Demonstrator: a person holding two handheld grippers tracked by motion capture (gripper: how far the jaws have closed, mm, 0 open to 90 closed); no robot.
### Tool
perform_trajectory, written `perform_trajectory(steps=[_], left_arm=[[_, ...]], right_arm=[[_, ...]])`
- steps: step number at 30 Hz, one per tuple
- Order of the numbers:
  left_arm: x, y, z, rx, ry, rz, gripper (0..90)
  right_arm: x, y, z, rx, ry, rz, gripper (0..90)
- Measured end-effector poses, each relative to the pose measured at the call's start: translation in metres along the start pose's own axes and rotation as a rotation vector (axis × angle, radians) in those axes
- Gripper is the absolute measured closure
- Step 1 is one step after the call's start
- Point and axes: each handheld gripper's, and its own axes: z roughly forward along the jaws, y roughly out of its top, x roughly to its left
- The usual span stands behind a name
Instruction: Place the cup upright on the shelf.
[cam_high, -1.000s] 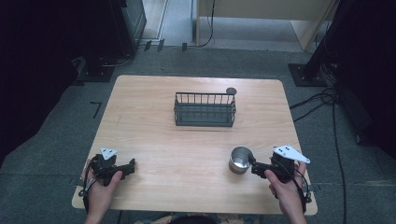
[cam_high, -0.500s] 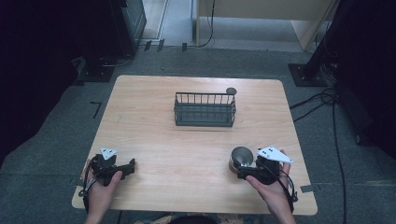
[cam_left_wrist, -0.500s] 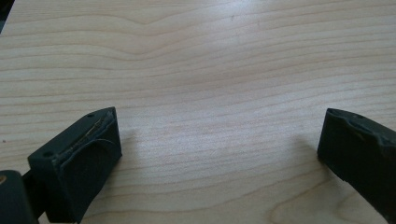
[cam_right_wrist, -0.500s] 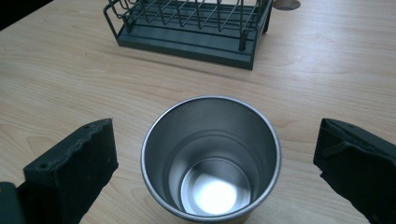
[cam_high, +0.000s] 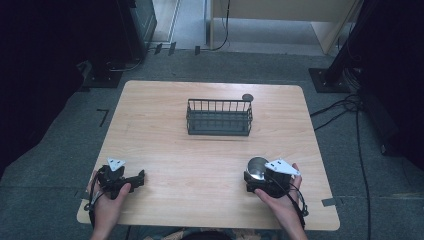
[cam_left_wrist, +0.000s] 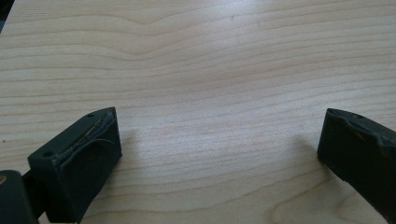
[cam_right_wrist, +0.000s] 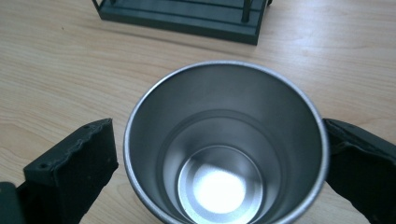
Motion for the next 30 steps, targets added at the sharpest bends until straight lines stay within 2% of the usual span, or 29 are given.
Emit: perform_trajectory(steps=[3,7,12,15,21,30], left_arm=[[0.0,0.0,0.0,0.0,0.0,0.0,0.0],[0.0,0.0,0.0,0.0,0.0,0.0,0.0],[0.0,0.0,0.0,0.0,0.0,0.0,0.0],[0.0,0.0,0.0,0.0,0.0,0.0,0.0],[0.0,0.0,0.0,0.0,0.0,0.0,0.0],[0.0,0.0,0.0,0.0,0.0,0.0,0.0]], right_arm=[[0.001,-0.003,0.005,0.017,-0.007,-0.002,0.5],[0.002,-0.005,0.011,0.028,-0.024,0.001,5.5],[0.003,-0.007,0.012,0.019,-0.045,-0.01,15.4],[0.004,-0.008,0.012,0.015,-0.055,-0.033,17.7],[0.003,-0.006,0.012,0.012,-0.049,-0.023,18.0],[0.007,0.006,0.01,-0.013,-0.03,-0.044,18.1]])
